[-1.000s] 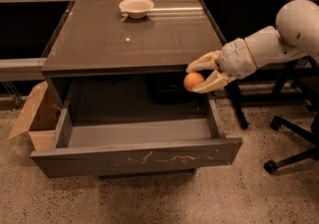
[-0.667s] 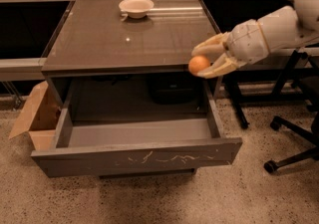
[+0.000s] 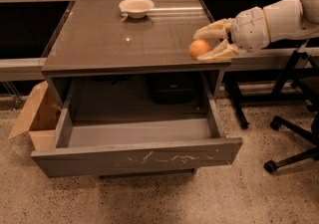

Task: Pick orange from top drawer and place on counter

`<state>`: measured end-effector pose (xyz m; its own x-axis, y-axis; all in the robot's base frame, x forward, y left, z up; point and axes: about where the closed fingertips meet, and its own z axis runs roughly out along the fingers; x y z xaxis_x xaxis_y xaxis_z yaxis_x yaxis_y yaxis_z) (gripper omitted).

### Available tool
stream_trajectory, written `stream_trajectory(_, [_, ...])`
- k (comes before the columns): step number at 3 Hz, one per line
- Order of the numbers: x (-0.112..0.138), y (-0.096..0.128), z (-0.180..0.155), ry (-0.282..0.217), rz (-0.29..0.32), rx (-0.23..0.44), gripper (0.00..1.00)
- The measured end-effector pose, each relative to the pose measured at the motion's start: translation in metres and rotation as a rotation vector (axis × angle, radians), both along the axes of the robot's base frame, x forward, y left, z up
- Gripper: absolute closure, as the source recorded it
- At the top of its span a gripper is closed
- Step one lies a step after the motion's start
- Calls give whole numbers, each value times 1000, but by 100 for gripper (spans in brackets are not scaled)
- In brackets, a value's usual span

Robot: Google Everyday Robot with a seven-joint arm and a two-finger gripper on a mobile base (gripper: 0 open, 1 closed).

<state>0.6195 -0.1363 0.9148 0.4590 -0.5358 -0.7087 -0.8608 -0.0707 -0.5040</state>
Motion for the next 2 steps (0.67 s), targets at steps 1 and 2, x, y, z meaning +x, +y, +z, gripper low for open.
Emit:
stream_trajectory(1, [41, 15, 15, -30, 3, 59, 100])
stream_trajectory(2, [78, 30, 25, -36, 10, 88, 100])
